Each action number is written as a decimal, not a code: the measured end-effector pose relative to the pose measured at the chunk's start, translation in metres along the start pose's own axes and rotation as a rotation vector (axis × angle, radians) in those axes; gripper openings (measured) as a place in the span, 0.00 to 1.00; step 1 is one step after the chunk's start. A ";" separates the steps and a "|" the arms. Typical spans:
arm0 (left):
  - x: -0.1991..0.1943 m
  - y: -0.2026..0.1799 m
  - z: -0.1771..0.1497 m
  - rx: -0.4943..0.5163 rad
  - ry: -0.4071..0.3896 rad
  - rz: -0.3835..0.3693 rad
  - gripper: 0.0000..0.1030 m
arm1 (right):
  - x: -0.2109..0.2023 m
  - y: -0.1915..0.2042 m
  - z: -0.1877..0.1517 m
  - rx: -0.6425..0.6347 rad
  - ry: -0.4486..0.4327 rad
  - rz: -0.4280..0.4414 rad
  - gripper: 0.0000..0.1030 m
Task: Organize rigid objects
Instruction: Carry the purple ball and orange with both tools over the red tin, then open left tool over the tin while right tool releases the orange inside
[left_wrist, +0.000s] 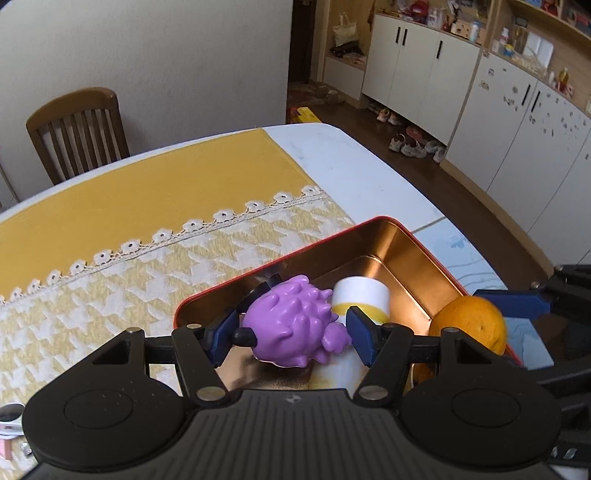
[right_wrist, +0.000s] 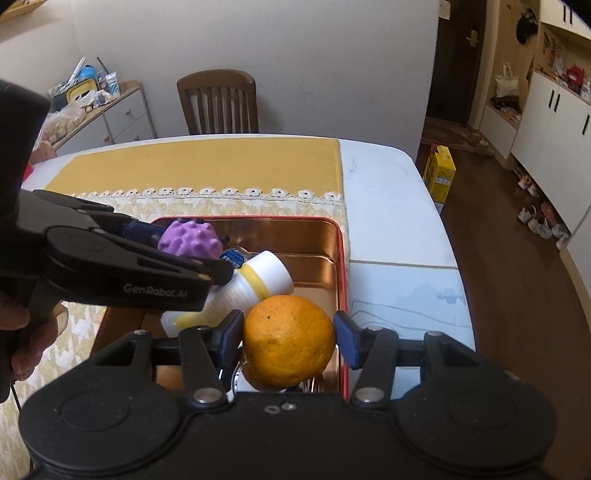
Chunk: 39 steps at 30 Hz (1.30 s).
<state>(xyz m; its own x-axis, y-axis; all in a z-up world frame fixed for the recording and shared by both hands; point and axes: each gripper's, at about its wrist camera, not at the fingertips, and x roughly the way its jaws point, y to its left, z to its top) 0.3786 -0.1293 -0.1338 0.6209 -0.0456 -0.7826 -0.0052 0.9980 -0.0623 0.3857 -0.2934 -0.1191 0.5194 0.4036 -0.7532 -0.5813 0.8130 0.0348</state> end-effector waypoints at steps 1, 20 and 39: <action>0.001 0.001 0.001 -0.008 0.001 -0.001 0.62 | 0.001 0.001 0.001 -0.012 -0.001 -0.002 0.51; 0.007 0.013 0.002 -0.056 0.027 0.012 0.61 | 0.006 0.003 0.010 -0.045 -0.011 -0.022 0.56; -0.056 0.012 -0.020 -0.029 -0.054 -0.024 0.61 | -0.039 -0.005 -0.006 0.086 -0.048 -0.006 0.62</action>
<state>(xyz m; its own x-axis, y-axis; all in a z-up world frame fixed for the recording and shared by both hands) 0.3285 -0.1157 -0.1030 0.6628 -0.0659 -0.7459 -0.0123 0.9950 -0.0987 0.3648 -0.3159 -0.0941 0.5531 0.4165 -0.7215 -0.5231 0.8477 0.0884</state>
